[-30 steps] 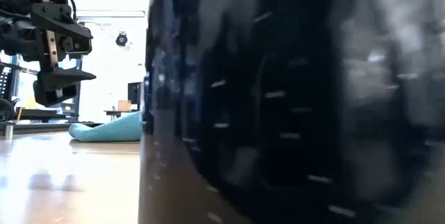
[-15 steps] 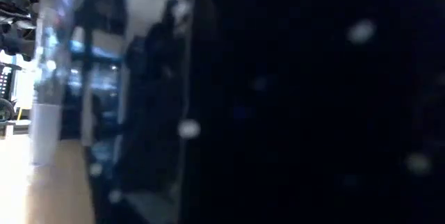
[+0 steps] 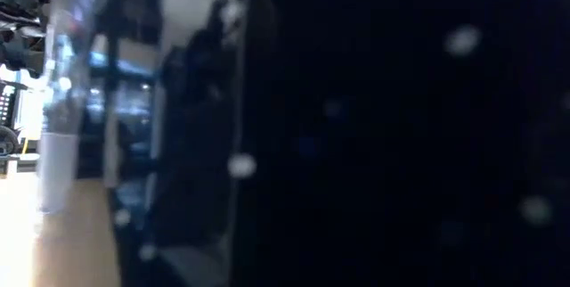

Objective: Stack small to large cups/mugs on shelf
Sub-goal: Put the black mug on the shelf

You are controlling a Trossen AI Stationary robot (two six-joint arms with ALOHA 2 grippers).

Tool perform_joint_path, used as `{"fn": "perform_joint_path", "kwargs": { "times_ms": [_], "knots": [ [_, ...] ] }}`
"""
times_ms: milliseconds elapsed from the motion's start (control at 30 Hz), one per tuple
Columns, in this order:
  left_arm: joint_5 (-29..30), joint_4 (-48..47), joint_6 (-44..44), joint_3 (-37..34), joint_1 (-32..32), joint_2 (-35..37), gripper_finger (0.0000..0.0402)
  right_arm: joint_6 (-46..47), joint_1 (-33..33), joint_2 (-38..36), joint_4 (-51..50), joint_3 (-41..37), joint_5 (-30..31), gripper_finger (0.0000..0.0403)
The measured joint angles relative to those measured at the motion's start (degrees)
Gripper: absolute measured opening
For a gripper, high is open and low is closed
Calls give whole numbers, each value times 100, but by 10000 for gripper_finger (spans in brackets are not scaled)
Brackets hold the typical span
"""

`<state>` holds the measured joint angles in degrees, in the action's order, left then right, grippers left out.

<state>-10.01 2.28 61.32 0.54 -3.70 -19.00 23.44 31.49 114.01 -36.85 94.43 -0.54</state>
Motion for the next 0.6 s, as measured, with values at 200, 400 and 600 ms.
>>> {"fn": "perform_joint_path", "kwargs": {
  "times_ms": [200, 400, 600],
  "knots": [
    [-664, 218, -65, 1, 40, 2, 271, -591, -41, -222, -112, 0, -256, 210],
    [-625, 470, -62, 2, 517, 2, 271, -1137, -75, -383, -555, 0, -577, 200],
    [-343, 463, -92, 2, 1062, 2, 271, -1630, -68, -389, -1440, -2, -854, 199]
  ]
}}
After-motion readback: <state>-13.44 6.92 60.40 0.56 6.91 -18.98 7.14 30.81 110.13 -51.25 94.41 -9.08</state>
